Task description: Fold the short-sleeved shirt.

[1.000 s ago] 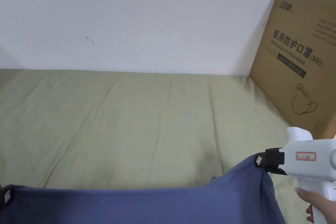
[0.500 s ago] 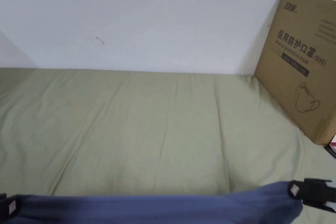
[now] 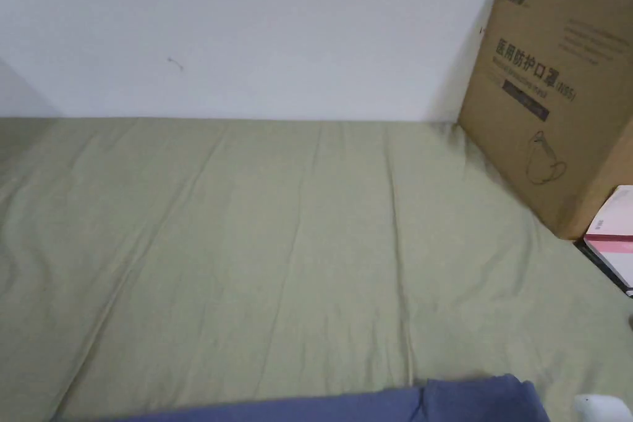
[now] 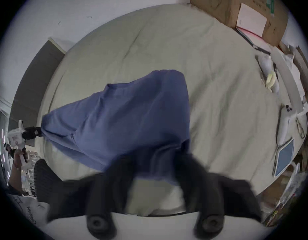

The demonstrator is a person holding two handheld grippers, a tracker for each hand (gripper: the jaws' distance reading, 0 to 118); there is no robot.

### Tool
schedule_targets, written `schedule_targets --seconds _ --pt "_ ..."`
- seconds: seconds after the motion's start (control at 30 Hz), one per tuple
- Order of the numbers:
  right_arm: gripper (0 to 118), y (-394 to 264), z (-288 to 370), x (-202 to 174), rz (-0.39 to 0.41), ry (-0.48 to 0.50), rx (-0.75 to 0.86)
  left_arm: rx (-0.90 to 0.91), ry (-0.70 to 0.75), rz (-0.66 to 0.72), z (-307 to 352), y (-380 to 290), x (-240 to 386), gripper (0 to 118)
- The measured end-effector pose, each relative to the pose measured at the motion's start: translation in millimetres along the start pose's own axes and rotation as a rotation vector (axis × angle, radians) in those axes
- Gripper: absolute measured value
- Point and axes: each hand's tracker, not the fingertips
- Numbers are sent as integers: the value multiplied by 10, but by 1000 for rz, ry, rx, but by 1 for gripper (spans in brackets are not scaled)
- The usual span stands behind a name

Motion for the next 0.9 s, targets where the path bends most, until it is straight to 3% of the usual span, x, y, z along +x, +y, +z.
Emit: schedule_targets --seconds 0.07,0.1,0.23,0.4,0.43,0.47,0.5,0.53,0.57,0.6,0.63,0.67,0.7,0.73,0.77,0.9 --pt "94 -32 77 -85 29 6 14 11 -25 33 63 11 -4 102" --pt "118 -36 132 -126 46 8 44 29 -44 43 121 22 12 118" --pt "117 54 443 -392 54 9 234 235 -40 70 464 104 270 117" --pt "117 -56 782 -904 91 63 737 612 -57 36 860 147 879 117" --pt "117 -82 805 -1033 95 38 823 671 -63 6 876 159 988 117" --pt "117 -103 821 -1134 91 34 870 723 -36 -17 896 171 1098 115" --pt "116 -114 829 -1223 89 47 924 779 5 -40 920 185 1219 106" --pt "116 -133 841 -1302 89 64 990 828 17 -61 918 203 1304 91" --pt "116 -136 854 -1365 79 53 1021 869 31 -77 912 216 1351 66" --pt "112 -98 859 -1430 70 33 1038 881 5 -86 911 237 1421 28" --pt "102 -70 870 -1476 75 39 1027 874 -3 -96 902 267 1483 5" --pt "74 -48 881 -1498 81 45 1023 866 -10 -99 888 296 1518 4" --pt "13 -6 888 -1521 88 46 1018 862 -4 -102 878 327 1580 4" --pt "0 55 872 -1550 103 30 996 854 -7 -102 856 348 1609 3" --pt "0 86 851 -1566 108 -7 960 841 -23 -97 840 363 1609 3" --pt "0 112 840 -1515 87 41 914 813 -68 -61 850 436 1585 3"
